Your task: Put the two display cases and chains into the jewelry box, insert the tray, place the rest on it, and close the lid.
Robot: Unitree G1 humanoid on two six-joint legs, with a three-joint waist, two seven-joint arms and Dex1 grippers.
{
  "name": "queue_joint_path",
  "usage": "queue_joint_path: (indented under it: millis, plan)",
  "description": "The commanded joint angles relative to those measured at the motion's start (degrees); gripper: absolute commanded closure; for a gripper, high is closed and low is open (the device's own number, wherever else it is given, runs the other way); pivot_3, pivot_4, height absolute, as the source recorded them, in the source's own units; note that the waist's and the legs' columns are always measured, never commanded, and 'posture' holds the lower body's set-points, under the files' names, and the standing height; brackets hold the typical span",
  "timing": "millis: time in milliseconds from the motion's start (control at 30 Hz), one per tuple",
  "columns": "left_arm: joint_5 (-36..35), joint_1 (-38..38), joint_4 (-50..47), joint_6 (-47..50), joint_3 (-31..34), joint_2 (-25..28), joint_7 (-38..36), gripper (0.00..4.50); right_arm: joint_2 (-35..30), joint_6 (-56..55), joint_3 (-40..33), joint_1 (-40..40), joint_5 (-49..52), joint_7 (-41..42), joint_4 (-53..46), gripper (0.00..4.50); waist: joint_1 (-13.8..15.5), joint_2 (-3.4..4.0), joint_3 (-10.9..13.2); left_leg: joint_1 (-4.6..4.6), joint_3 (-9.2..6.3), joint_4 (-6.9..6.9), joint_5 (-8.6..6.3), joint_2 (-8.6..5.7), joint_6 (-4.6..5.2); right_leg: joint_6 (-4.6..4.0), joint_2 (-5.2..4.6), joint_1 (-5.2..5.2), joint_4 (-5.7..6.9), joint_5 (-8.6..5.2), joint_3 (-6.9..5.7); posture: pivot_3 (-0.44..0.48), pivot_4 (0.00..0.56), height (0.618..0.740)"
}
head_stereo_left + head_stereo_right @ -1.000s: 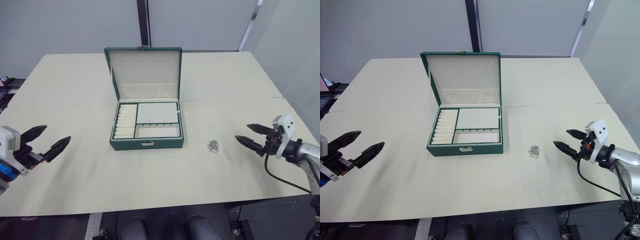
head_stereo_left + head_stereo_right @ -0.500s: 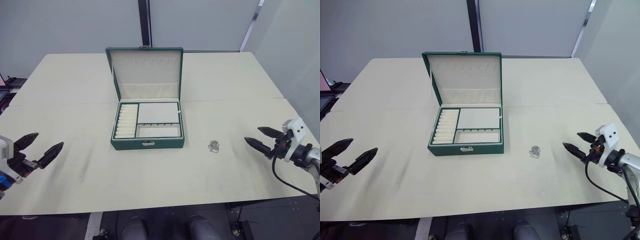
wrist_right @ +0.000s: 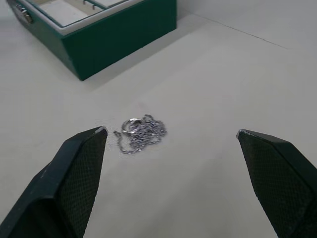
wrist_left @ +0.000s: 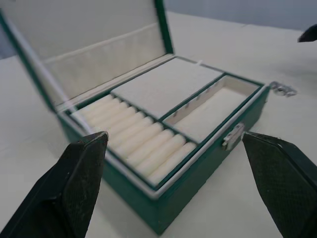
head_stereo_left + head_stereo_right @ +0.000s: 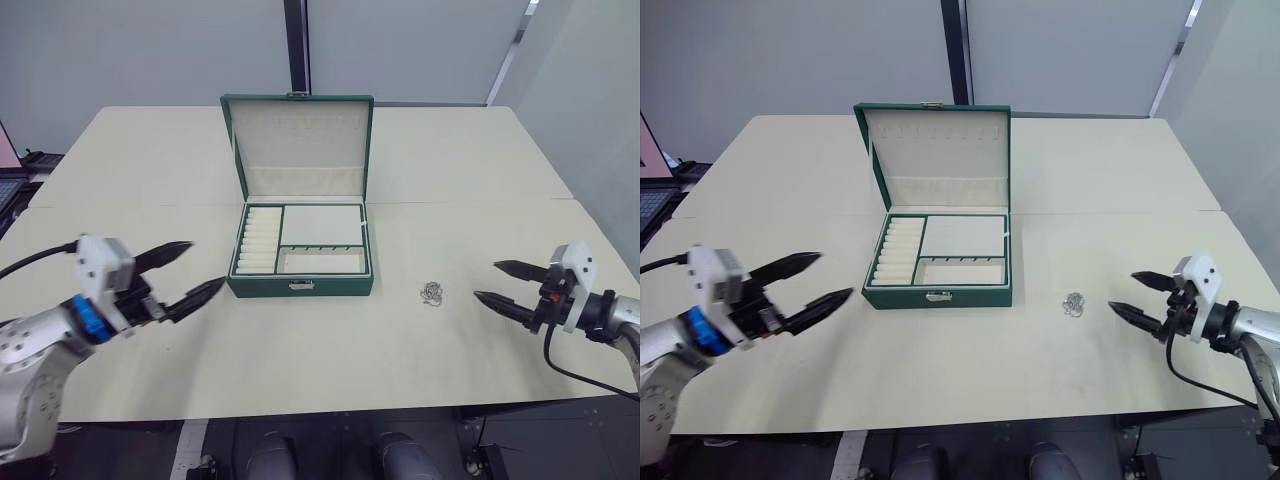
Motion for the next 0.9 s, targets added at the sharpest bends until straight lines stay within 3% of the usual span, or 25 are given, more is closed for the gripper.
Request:
queue_joint_path:
  millis: [33,367,600,900]
  plan:
    - [-0.3,-3.6,-4.0,0.6,-7.6,-0.9,-2.7,0.0,-1.0,-1.7,2.5,-2.4,-0.7,1.8,-0.5,0.04,-0.1,0.01,0.0,0.0,0.0,0.0,0.0,-0.01,0.0,0.0,0.0,-0.01,0.0,0.0,0.0,0.0,0.15,0.74]
    - [1.9,-10.6,-5.5,-1.1,-21.5,-4.8,-8.8,0.0,1.7,-16.1,14.5,-11.6,-10.8,6.4,14.8,0.04,-0.1,0.02,0.0,0.02,0.0,0.09,0.01,0.0,0.01,0.01,0.04,0.01,0.01,0.0,0.03,0.0,0.15,0.74]
    - [3.4,-11.0,-6.4,-1.8,-24.2,-6.2,-9.4,0.0,4.2,-21.9,18.9,-20.1,-14.3,10.2,27.4,0.04,-0.3,0.05,0.0,0.07,0.01,0.15,0.01,0.01,0.02,0.0,0.05,0.02,0.06,0.0,0.06,0.0,0.15,0.74]
    - [4.1,-10.4,-7.8,-1.7,-24.6,-7.7,-6.9,0.0,5.7,-25.9,21.8,-23.6,-17.4,13.0,33.5,0.04,-0.3,0.06,0.0,0.11,0.0,0.37,0.01,0.02,0.02,0.0,0.05,0.07,0.1,0.01,0.05,0.0,0.15,0.74]
